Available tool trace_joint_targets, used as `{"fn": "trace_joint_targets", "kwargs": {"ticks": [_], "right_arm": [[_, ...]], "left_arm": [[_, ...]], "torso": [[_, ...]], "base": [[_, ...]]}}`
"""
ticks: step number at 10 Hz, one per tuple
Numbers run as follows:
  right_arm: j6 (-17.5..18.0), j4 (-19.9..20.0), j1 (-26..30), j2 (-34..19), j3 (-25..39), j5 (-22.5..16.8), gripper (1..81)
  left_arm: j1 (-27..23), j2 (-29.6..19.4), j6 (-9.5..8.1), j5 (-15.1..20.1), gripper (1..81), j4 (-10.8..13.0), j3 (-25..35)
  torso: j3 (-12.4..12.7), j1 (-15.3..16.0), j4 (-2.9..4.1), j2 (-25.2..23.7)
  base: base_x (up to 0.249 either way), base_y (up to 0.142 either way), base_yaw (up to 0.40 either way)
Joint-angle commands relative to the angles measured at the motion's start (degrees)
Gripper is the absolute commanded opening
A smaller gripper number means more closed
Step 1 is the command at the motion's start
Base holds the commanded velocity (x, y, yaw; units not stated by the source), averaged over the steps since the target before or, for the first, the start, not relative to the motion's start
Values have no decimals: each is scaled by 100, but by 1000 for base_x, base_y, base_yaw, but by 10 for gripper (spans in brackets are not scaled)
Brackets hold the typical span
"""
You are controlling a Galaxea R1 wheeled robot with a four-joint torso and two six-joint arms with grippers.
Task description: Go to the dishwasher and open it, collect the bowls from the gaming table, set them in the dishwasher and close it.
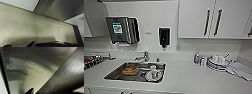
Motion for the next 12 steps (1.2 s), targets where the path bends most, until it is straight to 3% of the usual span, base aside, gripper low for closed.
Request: {"fn": "trace_joint_targets", "kwargs": {"ticks": [1,4,10,12], "right_arm": [[-102,-494,-198,-560,-241,-776,811],[-102,-802,-375,-639,-232,-784,811],[-110,-873,-708,-568,-250,-802,811],[-154,-1119,-884,-551,-294,-802,811]], "left_arm": [[-387,-31,-9,176,811,56,60],[-387,12,-9,193,811,47,-10],[-387,92,-9,176,811,-6,-274],[-387,127,-9,167,811,3,-397]], "torso": [[0,0,0,0],[2,0,0,0],[6,0,0,0],[9,-4,0,0]], "base": [[0,0,0],[0,0,0],[0,0,0],[0,0,0]]}}
